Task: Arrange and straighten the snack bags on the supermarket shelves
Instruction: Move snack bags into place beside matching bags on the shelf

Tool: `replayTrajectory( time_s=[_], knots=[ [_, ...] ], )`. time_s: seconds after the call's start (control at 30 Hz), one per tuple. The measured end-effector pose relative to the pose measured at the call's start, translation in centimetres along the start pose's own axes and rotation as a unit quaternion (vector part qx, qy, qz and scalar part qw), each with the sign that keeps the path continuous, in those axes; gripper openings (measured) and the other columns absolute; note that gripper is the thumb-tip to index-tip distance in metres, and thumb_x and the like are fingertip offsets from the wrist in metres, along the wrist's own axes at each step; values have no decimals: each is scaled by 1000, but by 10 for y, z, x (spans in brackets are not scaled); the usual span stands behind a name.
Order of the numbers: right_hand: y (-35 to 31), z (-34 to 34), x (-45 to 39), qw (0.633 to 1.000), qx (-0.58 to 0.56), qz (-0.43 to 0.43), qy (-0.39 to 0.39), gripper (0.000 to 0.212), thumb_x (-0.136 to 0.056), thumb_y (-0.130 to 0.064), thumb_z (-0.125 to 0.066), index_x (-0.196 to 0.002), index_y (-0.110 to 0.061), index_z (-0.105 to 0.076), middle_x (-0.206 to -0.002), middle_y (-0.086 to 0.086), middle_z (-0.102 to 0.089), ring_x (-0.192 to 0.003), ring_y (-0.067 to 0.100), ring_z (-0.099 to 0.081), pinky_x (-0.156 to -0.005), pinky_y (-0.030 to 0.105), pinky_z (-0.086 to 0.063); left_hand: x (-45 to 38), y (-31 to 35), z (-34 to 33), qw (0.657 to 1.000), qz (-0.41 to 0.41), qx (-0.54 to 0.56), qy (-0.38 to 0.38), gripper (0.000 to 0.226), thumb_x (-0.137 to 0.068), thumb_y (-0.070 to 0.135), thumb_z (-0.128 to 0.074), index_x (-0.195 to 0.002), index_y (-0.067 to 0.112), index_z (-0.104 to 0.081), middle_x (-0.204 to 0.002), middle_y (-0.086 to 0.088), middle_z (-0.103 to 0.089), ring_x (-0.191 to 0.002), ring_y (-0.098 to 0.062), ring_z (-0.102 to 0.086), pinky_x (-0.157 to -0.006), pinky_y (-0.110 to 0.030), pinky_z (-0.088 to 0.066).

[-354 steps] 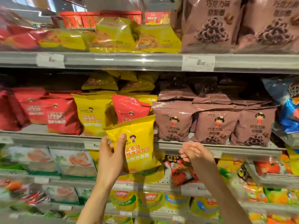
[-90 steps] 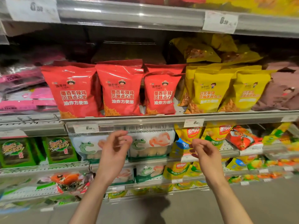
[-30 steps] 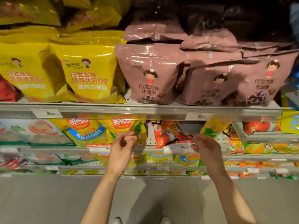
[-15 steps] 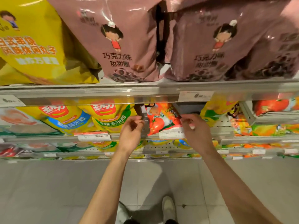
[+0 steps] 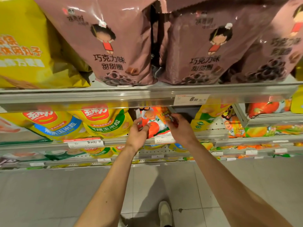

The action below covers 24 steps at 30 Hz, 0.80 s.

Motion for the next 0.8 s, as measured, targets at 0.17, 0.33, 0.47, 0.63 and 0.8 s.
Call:
replayTrajectory(
  time_s=[0.17,0.33,0.47,0.63,0.8],
  knots=[
    [-2,8,9,996,-93,-1,-5,35,-98,-24,-65,-131,-12,-60,-114,0,-67,-104,13,-64,-85,14,-47,16,11,7,999,-27,16,5,42,-100,8,-62,-139,19,-49,-108,10,-59,-104,-16,-65,-92,-28,-57],
    [3,12,23,991,-132,-9,-28,24,-97,-23,-67,-118,-9,-68,-95,-4,-68,-81,5,-64,-64,3,-46,29,10,18,998,-33,52,23,21,-95,18,-71,-108,28,-58,-116,-8,-64,-98,-17,-66,-85,-33,-57],
    [15,10,39,988,-144,-29,-56,31,-93,-33,-72,-115,-13,-67,-103,-3,-71,-87,1,-67,-69,7,-51,38,17,21,998,-40,51,26,23,-91,27,-76,-102,22,-57,-103,-5,-62,-105,-31,-68,-100,-55,-53],
    [31,13,54,984,-150,-67,-73,40,-86,-54,-73,-103,-19,-65,-93,-4,-74,-90,10,-70,-96,44,-55,57,12,24,998,-47,32,0,23,-92,15,-74,-105,12,-57,-97,9,-57,-105,-9,-64,-88,-16,-50],
    [13,3,63,968,-181,-73,-160,36,-87,-59,-69,-112,-33,-68,-97,-20,-76,-99,0,-70,-98,33,-53,74,3,23,998,-56,25,-21,32,-88,15,-79,-114,20,-62,-112,-2,-68,-107,-19,-67,-81,-22,-49]
  ],
)
Point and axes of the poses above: each hand's wrist, its own x-axis away from the middle knuckle, its own z-axis out of the back of the hand, y = z × x, the point moved 10 cm from there along -x, towards the middle knuckle
